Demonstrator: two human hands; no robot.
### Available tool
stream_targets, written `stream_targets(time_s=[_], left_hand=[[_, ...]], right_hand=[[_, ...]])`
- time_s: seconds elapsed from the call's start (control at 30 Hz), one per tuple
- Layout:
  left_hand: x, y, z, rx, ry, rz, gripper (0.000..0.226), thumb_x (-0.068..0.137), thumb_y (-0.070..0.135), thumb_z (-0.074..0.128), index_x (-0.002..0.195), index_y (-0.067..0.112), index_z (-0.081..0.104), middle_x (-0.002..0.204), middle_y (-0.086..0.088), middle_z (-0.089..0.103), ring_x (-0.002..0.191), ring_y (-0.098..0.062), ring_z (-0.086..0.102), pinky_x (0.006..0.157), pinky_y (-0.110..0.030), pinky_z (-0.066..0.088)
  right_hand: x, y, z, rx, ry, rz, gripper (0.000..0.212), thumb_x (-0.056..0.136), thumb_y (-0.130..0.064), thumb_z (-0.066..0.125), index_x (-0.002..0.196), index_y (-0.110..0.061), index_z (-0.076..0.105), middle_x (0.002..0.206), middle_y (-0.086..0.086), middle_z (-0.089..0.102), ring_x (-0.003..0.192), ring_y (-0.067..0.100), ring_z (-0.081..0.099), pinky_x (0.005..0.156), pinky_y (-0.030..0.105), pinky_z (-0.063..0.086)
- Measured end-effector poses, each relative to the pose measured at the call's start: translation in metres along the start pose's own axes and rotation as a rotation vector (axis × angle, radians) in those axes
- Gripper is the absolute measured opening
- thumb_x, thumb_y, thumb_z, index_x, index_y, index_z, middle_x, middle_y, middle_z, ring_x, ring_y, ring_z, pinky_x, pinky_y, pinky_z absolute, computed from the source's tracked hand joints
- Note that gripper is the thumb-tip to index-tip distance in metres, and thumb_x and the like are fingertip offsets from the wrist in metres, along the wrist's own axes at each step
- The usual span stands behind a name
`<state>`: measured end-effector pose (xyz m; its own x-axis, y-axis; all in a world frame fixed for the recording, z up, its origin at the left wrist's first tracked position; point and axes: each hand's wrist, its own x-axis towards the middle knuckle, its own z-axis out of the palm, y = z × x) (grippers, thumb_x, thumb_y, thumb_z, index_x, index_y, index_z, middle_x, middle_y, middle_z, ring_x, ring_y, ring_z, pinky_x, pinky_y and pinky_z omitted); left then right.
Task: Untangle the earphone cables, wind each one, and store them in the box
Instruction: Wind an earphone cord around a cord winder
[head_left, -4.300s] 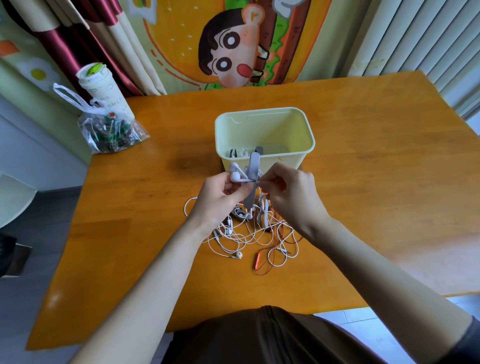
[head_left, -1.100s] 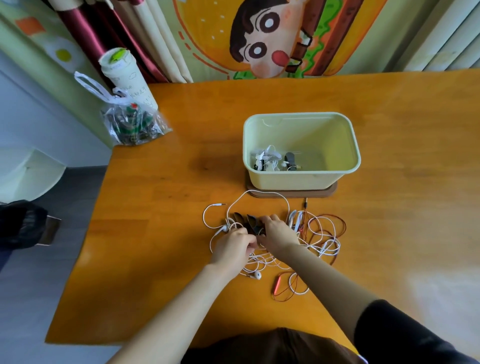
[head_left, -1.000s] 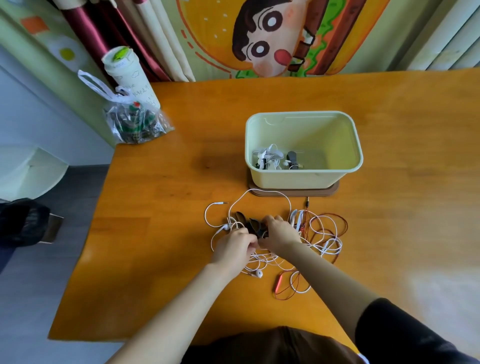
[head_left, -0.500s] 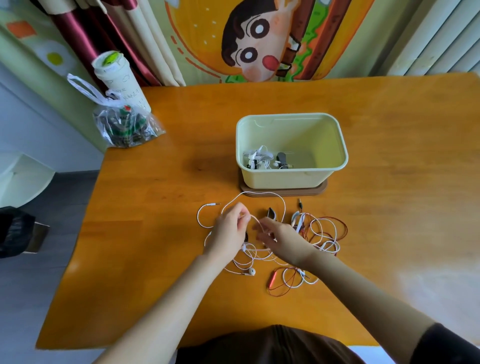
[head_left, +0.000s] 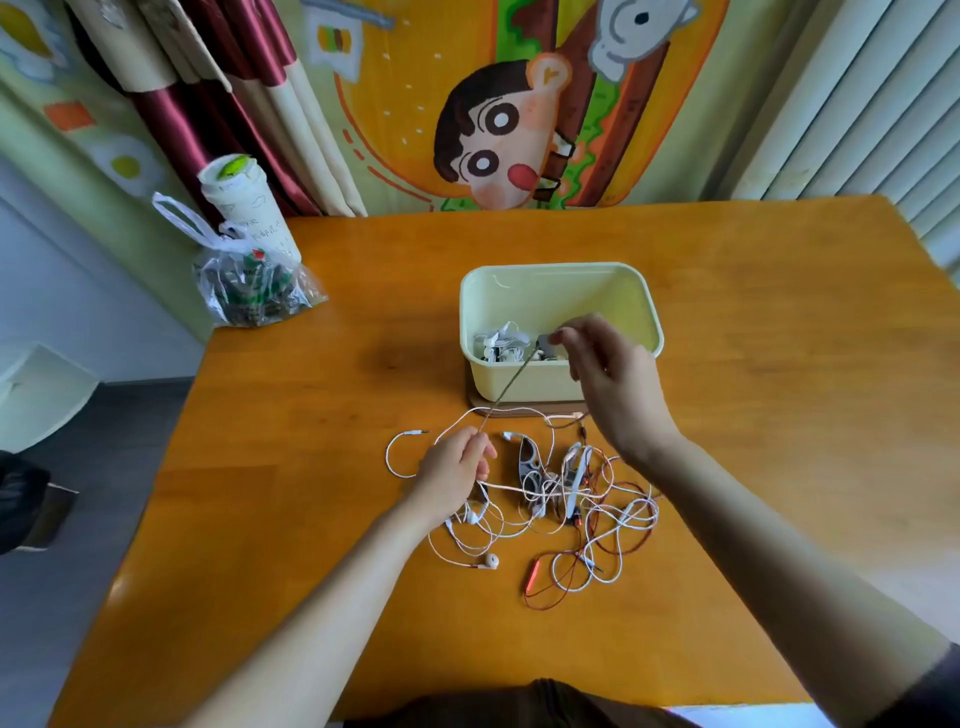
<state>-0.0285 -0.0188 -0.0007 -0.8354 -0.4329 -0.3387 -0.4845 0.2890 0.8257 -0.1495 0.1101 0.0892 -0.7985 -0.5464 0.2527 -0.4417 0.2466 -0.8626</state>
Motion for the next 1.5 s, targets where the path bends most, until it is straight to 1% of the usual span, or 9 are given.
stream_targets(time_s=[0.23,0.37,0.47,0.57,0.77,0.87,1.03,1.27,1.5], left_hand=[[-0.004,0.029,-0.013,-0.127,0.080,0.136,0.034,0.103,0.024,0.035,0.080,0.021,0.060,0.057,0.002,0.054,0.063,-0.020,0.055,0.077,-0.039,0.050],[-0.007,0.062,-0.022,-0.225,0.085,0.264,0.032,0.103,0.025,0.037,0.087,0.019,0.064,0.056,0.004,0.050,0.055,-0.007,0.053,0.079,-0.041,0.056],[-0.012,0.083,-0.024,-0.266,0.073,0.334,0.031,0.103,0.023,0.036,0.090,0.018,0.064,0.059,0.000,0.049,0.053,-0.005,0.053,0.073,-0.033,0.056],[-0.015,0.090,-0.023,-0.283,0.075,0.343,0.031,0.103,0.024,0.038,0.087,0.021,0.065,0.058,0.001,0.048,0.055,-0.010,0.054,0.068,-0.032,0.055],[-0.019,0.097,-0.024,-0.301,0.109,0.414,0.032,0.102,0.025,0.039,0.088,0.026,0.068,0.064,0.000,0.052,0.065,-0.015,0.057,0.073,-0.040,0.052],[-0.020,0.097,-0.026,-0.335,0.077,0.386,0.037,0.104,0.028,0.029,0.105,0.022,0.065,0.083,-0.001,0.059,0.082,-0.011,0.057,0.083,-0.028,0.051],[-0.017,0.077,-0.012,-0.514,-0.127,0.192,0.068,0.094,0.051,0.004,0.120,0.015,0.056,0.105,-0.010,0.065,0.094,-0.018,0.063,0.088,-0.030,0.051],[-0.029,0.060,0.002,-0.190,-0.236,0.247,0.037,0.100,0.036,0.035,0.097,0.012,0.063,0.080,0.000,0.065,0.076,-0.007,0.062,0.076,-0.018,0.050],[-0.026,0.037,-0.007,0.002,-0.112,0.155,0.031,0.104,0.022,0.031,0.085,0.017,0.055,0.065,0.002,0.051,0.060,-0.008,0.050,0.063,-0.021,0.042]], right_hand=[[-0.001,0.031,-0.018,-0.227,-0.033,0.223,0.023,0.098,-0.016,0.044,0.095,-0.008,0.065,0.066,-0.003,0.057,0.055,0.008,0.050,0.054,0.025,0.040],[-0.015,0.048,-0.019,-0.479,-0.253,0.350,0.024,0.095,-0.011,0.047,0.112,-0.001,0.060,0.106,0.016,0.063,0.094,0.028,0.058,0.080,0.031,0.044],[-0.030,0.042,-0.009,-0.469,-0.184,0.208,0.038,0.088,-0.003,0.057,0.125,-0.001,0.047,0.122,0.016,0.050,0.111,0.028,0.049,0.098,0.035,0.040],[-0.041,0.019,0.001,-0.250,-0.048,-0.008,0.027,0.085,0.001,0.059,0.110,-0.006,0.054,0.099,0.004,0.057,0.088,0.014,0.054,0.079,0.022,0.046],[-0.048,0.013,0.020,-0.350,-0.554,0.007,0.020,0.092,-0.018,0.058,0.110,-0.012,0.064,0.105,0.002,0.064,0.084,0.006,0.054,0.076,0.014,0.042],[-0.046,0.011,0.019,-0.278,-0.440,0.010,0.016,0.094,-0.015,0.055,0.095,-0.009,0.070,0.087,0.002,0.068,0.067,-0.001,0.052,0.066,0.006,0.037],[-0.032,-0.010,0.004,-0.109,-0.219,0.000,0.022,0.093,-0.013,0.055,0.074,-0.010,0.065,0.067,0.001,0.067,0.063,0.014,0.064,0.065,0.026,0.053],[-0.002,-0.040,-0.018,0.236,0.022,0.069,0.018,0.094,-0.011,0.054,0.081,-0.013,0.066,0.069,0.000,0.067,0.063,0.014,0.066,0.068,0.032,0.059],[0.011,-0.024,-0.046,0.329,0.188,0.234,0.021,0.097,-0.011,0.049,0.096,0.003,0.065,0.077,0.008,0.066,0.062,0.010,0.064,0.063,0.022,0.057]])
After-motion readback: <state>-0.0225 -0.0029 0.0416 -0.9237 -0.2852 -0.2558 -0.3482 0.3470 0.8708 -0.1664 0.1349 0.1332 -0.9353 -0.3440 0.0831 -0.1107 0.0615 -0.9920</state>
